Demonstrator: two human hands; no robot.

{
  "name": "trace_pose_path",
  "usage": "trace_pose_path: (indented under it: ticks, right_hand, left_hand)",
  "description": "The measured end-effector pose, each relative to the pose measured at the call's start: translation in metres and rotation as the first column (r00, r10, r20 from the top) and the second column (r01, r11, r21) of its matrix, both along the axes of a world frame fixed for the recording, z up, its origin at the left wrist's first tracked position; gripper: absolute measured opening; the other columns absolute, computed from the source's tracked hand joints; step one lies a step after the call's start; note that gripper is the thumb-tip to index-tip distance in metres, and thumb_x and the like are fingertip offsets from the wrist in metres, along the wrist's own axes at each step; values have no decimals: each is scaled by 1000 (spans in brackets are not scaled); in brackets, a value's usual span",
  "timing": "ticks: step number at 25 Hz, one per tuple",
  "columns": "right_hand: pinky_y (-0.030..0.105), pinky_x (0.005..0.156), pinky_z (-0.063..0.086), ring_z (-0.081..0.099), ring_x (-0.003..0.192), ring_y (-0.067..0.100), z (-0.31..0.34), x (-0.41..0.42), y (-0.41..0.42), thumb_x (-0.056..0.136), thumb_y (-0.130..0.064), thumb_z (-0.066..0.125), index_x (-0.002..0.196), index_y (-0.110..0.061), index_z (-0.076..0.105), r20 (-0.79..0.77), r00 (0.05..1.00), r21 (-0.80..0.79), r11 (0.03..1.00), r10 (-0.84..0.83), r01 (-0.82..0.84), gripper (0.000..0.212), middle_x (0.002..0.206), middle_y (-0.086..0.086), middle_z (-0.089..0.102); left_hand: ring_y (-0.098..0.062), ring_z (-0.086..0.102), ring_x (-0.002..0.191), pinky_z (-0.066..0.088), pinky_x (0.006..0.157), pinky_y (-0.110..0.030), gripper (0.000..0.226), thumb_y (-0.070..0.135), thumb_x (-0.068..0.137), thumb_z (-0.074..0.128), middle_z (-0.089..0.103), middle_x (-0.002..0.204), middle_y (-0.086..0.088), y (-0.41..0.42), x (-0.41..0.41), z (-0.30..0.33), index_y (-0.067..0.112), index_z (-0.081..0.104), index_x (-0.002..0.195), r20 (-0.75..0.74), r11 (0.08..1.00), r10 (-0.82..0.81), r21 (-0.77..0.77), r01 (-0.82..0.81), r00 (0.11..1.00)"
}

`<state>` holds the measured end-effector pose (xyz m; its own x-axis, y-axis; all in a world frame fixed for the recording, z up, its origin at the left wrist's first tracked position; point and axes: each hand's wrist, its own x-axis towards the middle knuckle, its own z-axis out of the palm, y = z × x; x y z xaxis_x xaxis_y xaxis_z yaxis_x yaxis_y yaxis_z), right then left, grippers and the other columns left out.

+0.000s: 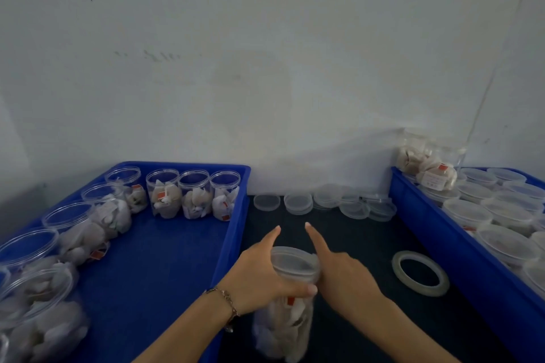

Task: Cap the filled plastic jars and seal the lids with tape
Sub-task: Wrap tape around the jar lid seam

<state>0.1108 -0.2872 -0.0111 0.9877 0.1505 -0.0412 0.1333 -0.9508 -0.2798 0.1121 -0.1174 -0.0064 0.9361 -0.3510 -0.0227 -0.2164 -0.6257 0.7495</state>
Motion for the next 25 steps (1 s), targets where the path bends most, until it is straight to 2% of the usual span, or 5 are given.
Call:
trace_pose_path:
  ticks: [4,10,15,20,25]
  right_hand:
    - [29,77,53,65,83,11,-34,0,-11,92,-19,53,145,-50,-6,-98,987,239,966,130,-103,85,106,0,68]
    - [10,68,47,60,83,-14,-35,-1,-20,68,-42,67,127,-44,44,-307,890,674,738,337,-47,63,105,-21,62]
    - [8,99,24,25,126,-12,-42,-9,-29,81,-69,52,116,-70,26,-219,924,500,849,315,-170,44,135,-40,21]
    - [12,87,35,44,105,-4,-41,-15,-32,85,-65,42,120,-48,47,51,976,149,964,213,-219,39,117,-19,49]
    - [15,75,37,51,87,1,-42,-18,-31,97,-52,34,113,-34,57,267,922,0,957,278,-289,33,92,-15,41]
  left_hand:
    - [-9,40,106,36,99,-28,107,69,56,71,49,120,9,-3,3,-10,26,27,143,245,917,-75,399,-30,967]
    - [-10,44,96,38,72,-22,78,62,51,76,43,105,7,2,6,-13,22,41,108,95,922,64,374,-95,993]
    - [-19,37,110,41,85,-29,108,62,58,72,34,120,0,3,8,-10,34,12,143,34,871,-22,492,2,999]
    - [-14,37,101,40,78,-25,71,56,64,70,34,109,4,-4,5,-10,19,39,116,78,879,-51,476,8,996]
    - [-16,33,112,42,90,-30,88,56,70,63,33,126,2,-4,9,-16,28,23,143,66,886,-90,460,50,994]
